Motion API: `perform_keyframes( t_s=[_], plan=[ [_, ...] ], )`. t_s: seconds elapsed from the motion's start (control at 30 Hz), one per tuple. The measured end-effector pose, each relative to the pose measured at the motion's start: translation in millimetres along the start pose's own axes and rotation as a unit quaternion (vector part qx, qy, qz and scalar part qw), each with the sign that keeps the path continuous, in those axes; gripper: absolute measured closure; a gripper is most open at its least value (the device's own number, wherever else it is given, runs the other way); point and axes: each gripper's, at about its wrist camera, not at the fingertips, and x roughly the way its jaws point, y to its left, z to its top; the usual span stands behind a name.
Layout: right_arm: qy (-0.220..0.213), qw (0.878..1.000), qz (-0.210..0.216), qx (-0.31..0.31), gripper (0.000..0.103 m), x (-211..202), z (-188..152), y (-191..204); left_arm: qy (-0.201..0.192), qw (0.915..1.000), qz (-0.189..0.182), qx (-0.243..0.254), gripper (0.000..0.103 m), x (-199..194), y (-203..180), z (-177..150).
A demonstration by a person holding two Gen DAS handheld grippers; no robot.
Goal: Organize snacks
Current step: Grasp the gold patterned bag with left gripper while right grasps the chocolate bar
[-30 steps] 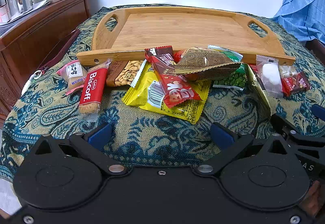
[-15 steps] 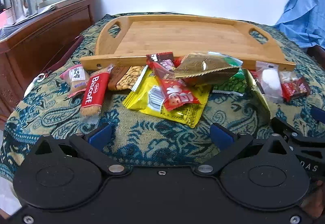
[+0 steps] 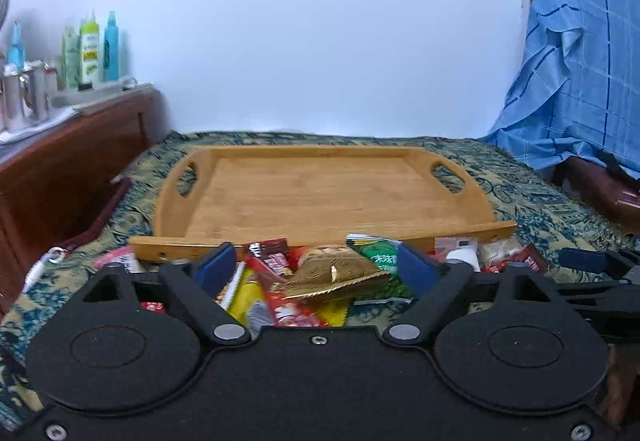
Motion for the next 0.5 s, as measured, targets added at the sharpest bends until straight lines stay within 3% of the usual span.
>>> perform_keyframes(
  t_s=[0.17,0.4,0.5],
  plan=[
    [-0.002,0.999,-0.012,-0.036,0.01,12,2,6,0.027,0.9995,-0.001,-0.015,0.037,19,-1,8],
    [0.002,0.998,-0.044,-0.034,0.01,27,-3,10,0.07,0.9971,0.007,-0.028,0.035,48,1,0],
    [0.008,0.999,-0.038,-0.019,0.011,30,-3,5,0.074,0.9969,0.014,-0.02,0.034,54,-4,-3]
  ],
)
